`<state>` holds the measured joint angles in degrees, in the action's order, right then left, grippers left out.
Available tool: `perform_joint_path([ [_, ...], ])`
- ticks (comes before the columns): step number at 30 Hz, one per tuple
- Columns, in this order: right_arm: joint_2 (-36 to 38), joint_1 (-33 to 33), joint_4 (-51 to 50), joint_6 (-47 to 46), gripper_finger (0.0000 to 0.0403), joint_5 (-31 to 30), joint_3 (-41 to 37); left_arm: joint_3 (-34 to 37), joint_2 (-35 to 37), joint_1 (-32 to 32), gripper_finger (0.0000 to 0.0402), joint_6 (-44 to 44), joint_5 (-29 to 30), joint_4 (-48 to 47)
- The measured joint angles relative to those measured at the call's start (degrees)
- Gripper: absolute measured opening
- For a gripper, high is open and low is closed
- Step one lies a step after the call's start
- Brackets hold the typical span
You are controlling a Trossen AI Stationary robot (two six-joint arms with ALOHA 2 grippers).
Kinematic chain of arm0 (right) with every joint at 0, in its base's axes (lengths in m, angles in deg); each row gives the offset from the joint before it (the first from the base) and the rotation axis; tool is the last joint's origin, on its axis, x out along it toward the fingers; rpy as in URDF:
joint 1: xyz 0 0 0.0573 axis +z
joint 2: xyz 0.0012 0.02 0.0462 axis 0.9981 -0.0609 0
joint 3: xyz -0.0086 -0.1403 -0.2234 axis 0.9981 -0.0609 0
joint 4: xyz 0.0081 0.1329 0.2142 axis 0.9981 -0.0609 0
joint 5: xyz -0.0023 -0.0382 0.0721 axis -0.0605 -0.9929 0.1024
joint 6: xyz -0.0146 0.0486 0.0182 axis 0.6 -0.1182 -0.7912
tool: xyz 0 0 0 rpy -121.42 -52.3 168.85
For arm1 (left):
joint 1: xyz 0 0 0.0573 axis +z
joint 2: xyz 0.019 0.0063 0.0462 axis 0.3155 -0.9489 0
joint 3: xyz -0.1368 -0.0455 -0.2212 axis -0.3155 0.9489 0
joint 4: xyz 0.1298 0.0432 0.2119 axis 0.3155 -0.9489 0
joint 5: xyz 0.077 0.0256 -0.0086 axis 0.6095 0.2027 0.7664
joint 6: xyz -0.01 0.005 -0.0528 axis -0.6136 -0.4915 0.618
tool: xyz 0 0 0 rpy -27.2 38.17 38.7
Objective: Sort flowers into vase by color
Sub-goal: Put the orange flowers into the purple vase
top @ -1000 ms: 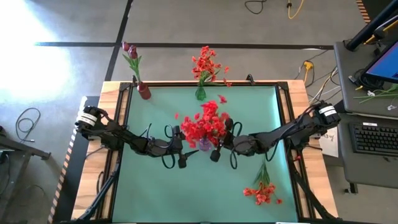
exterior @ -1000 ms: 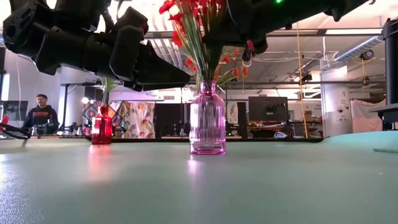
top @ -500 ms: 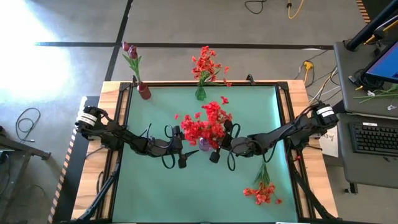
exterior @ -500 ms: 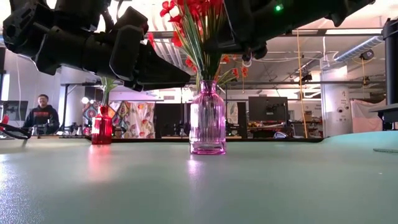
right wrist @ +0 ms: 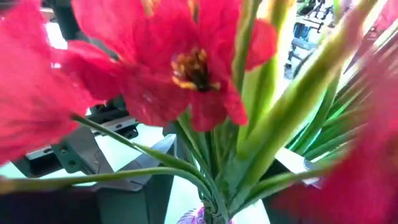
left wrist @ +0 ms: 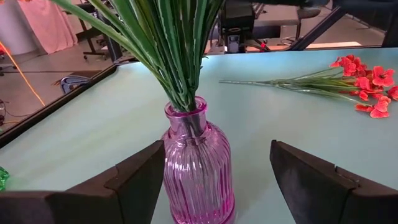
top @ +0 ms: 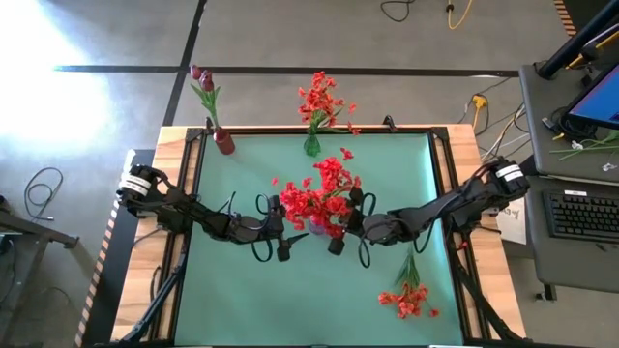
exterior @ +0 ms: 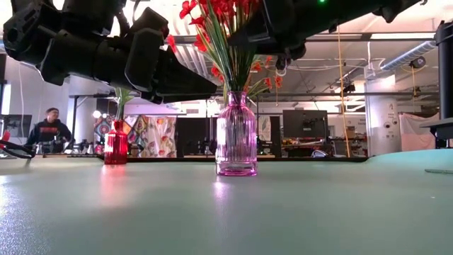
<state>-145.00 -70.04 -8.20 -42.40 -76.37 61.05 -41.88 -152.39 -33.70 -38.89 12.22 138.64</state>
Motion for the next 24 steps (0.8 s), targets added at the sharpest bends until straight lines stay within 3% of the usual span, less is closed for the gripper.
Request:
perform_joint_path([
  [11,1.5,0.3,-3.1,-1.7,0.0252,0.0,0.0,0.0,1.0,0.0,0.0275,0.6,0.0,-0.3],
  [24,6.7,0.9,-12.0,-6.9,0.0260,1.8,-0.1,0.0,5.5,-0.1,0.0275,1.4,1.4,-7.3],
])
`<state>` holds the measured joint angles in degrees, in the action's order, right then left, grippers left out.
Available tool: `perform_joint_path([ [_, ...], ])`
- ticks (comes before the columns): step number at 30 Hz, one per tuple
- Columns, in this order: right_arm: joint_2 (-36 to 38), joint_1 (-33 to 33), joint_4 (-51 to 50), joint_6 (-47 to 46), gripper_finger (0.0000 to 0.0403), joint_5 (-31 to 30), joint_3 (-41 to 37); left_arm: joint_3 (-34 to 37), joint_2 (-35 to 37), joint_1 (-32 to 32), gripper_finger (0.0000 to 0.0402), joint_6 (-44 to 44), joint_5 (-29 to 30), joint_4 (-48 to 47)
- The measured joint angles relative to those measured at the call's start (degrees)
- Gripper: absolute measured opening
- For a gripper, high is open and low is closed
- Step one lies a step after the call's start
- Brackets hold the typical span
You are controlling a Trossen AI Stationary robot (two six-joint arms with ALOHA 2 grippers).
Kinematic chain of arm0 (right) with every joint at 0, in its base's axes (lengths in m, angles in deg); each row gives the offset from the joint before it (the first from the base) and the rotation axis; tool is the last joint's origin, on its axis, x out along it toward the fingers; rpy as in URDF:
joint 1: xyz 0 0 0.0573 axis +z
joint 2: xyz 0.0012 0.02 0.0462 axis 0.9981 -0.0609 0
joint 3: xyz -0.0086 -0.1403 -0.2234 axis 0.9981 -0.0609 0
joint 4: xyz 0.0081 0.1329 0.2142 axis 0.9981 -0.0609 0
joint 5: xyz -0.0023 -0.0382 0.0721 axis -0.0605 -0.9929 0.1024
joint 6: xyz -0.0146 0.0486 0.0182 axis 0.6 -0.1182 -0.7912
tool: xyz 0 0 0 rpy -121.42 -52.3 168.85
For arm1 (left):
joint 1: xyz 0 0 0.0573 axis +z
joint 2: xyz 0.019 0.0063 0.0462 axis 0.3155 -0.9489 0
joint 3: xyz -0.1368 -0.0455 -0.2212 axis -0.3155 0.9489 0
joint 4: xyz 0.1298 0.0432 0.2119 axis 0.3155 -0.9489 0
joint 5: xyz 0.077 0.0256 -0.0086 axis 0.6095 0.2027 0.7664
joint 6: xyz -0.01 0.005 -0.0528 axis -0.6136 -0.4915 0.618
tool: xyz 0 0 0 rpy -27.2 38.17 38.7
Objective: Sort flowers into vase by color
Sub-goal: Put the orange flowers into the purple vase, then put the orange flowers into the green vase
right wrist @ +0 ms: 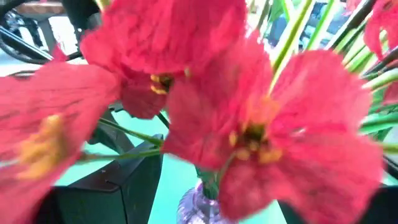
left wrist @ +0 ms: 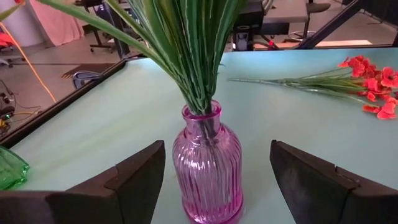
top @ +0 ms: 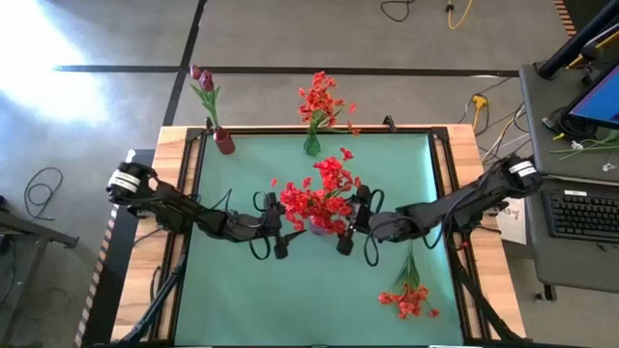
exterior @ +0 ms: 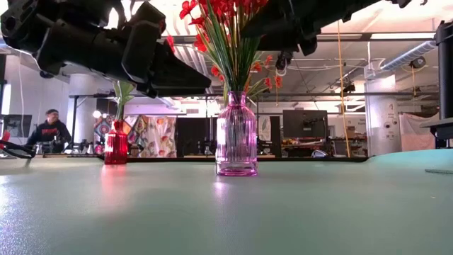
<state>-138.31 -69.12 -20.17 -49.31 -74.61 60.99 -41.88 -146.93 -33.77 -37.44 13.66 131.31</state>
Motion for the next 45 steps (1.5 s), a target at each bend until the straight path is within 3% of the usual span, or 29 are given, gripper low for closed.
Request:
perform_joint_path([
  [11,7.0,0.9,-10.4,-5.2,0.0260,2.8,0.0,0.0,6.6,-0.2,0.0275,1.3,0.0,-10.0],
  [25,16.9,1.1,-30.6,-22.2,0.0260,10.9,0.0,-0.1,25.1,-1.5,0.0275,9.2,-0.1,-35.2],
  [33,19.5,1.1,-51.9,-45.0,0.0260,15.6,0.0,-0.1,31.5,-1.7,0.0275,16.9,-2.0,-47.3],
  [39,18.6,1.1,-72.4,-68.0,0.0259,25.6,0.0,-0.1,32.6,-1.7,0.0275,23.6,-2.0,-54.8],
  [45,15.6,1.5,-80.3,-75.8,0.0248,35.6,0.0,-0.1,32.6,-1.7,0.0275,24.1,-3.5,-55.5],
])
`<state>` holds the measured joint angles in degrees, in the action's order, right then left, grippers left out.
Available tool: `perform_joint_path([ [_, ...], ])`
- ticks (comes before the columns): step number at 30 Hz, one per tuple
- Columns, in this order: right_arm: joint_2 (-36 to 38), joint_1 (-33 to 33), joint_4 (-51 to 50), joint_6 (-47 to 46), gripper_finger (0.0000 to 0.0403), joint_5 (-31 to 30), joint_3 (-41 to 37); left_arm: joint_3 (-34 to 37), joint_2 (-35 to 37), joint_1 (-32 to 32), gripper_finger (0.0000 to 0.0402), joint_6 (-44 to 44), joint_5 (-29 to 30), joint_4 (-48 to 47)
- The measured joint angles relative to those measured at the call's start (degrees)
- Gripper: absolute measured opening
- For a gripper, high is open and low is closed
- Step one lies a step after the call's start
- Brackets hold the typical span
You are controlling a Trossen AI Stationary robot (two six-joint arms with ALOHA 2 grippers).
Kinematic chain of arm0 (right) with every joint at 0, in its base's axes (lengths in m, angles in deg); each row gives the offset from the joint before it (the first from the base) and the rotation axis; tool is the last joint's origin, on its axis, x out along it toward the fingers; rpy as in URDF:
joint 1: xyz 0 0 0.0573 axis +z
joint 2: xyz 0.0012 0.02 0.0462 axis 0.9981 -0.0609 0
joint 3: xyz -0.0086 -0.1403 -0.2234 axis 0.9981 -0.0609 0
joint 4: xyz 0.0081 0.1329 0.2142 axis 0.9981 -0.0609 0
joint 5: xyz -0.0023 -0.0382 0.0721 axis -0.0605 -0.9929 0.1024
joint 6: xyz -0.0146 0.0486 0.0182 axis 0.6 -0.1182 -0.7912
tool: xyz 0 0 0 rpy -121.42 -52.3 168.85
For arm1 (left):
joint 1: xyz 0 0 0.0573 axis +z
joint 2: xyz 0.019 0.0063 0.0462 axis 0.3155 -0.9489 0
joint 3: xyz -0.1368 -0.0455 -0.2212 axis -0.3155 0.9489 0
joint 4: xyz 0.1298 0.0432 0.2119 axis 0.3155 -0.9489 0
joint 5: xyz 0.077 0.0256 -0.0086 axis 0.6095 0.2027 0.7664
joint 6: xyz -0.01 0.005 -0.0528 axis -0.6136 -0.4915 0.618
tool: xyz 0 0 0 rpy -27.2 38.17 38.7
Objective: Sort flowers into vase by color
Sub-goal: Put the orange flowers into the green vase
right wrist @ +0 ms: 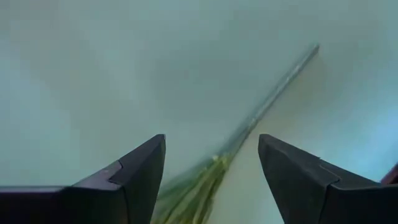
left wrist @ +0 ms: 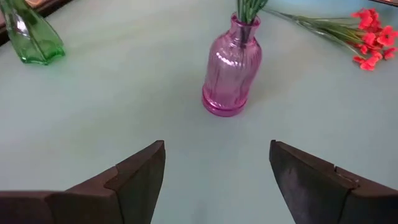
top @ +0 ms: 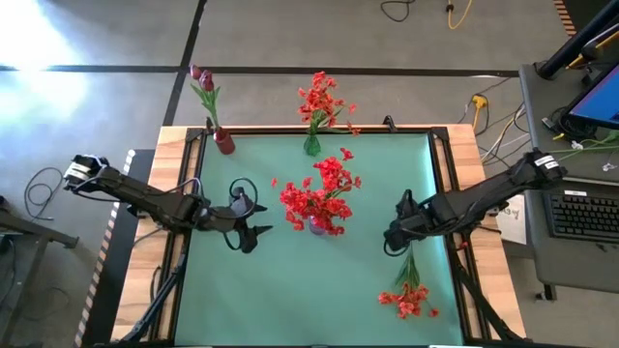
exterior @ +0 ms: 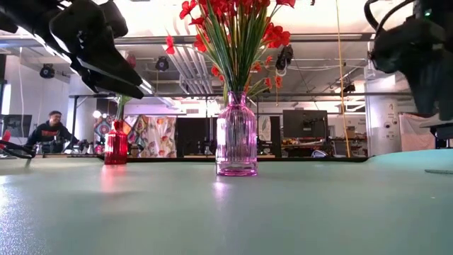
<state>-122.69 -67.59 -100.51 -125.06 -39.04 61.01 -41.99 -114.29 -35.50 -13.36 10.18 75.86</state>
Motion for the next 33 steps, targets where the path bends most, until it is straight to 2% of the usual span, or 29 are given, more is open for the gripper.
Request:
perform_joint_path([
  [8,-5.3,0.7,-0.2,-0.1,0.0230,3.2,-1.5,0.0,0.2,-0.1,0.0275,0.3,-4.9,-0.8],
  [16,-6.4,1.6,-0.2,-1.8,0.0219,3.9,-4.9,0.0,1.3,-2.0,0.0275,2.2,-14.8,-2.0],
  [21,-6.4,1.6,0.4,-2.6,0.0219,5.2,-7.1,0.0,2.5,-3.4,0.0275,3.8,-15.0,-3.8],
  [33,-6.4,1.6,10.3,-4.1,0.0219,4.7,-12.5,0.0,3.9,-3.5,0.0275,3.9,-14.5,-3.7],
])
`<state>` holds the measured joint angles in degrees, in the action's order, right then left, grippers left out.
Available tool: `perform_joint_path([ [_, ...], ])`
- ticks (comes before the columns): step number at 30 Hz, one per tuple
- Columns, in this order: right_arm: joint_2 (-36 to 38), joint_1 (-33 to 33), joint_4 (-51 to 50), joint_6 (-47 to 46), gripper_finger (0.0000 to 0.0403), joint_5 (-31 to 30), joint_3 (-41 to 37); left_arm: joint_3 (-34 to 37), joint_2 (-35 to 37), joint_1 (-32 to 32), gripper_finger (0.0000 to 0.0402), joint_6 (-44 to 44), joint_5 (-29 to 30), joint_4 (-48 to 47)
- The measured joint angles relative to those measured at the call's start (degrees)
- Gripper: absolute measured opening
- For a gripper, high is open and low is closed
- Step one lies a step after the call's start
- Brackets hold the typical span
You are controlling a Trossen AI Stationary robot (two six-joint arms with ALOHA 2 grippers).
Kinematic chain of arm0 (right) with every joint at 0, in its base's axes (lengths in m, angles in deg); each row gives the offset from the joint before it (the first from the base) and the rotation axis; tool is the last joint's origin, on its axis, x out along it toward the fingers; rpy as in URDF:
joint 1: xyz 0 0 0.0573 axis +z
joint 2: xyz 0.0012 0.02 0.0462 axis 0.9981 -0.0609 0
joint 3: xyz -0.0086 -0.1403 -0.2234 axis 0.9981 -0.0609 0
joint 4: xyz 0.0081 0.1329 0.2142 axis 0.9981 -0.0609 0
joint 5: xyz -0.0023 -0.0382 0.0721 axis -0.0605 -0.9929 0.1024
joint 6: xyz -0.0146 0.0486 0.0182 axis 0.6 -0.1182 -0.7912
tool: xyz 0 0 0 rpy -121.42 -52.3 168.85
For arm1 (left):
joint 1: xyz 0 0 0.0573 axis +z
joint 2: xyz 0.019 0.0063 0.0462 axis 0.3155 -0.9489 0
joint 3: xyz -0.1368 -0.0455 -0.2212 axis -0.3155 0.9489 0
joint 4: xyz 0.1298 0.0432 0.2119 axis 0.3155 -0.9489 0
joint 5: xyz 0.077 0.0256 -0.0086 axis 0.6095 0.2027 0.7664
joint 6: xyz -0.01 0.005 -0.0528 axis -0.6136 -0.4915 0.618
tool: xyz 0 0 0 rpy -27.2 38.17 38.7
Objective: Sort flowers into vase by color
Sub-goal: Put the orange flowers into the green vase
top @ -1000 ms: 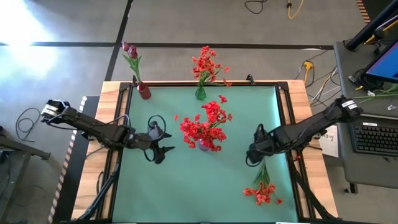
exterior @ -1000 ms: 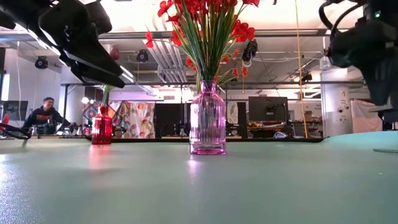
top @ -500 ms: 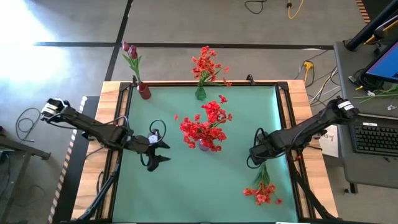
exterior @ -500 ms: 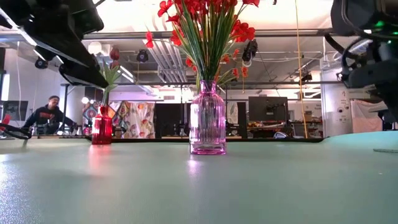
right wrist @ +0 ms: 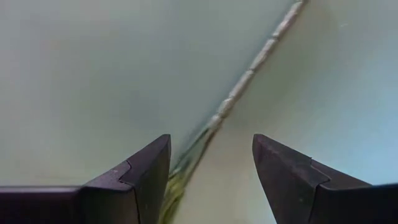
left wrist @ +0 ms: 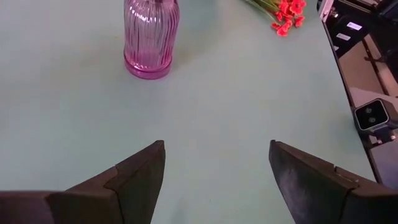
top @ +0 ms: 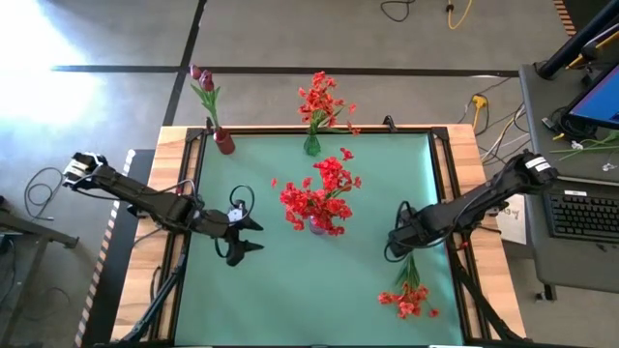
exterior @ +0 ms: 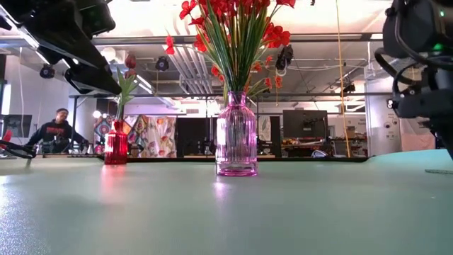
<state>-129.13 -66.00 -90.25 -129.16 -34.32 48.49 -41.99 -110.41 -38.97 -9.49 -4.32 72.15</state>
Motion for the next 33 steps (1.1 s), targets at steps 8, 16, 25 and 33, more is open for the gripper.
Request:
perform_joint_path([
  [8,0.2,0.0,2.5,0.0,0.0207,-1.7,-3.2,0.0,0.0,0.0,0.0275,0.3,1.6,0.1],
  [16,0.1,0.0,4.8,0.1,0.0117,-3.4,-3.5,0.0,0.0,0.0,0.0275,0.2,4.7,1.6],
  [25,0.0,0.0,5.2,0.5,0.0023,-6.9,-3.6,0.0,0.8,0.0,0.0275,0.2,4.6,2.5],
  [33,1.1,0.0,5.1,1.5,0.0019,-8.5,-3.2,-2.6,3.2,-0.4,0.0275,-0.1,2.5,0.7],
])
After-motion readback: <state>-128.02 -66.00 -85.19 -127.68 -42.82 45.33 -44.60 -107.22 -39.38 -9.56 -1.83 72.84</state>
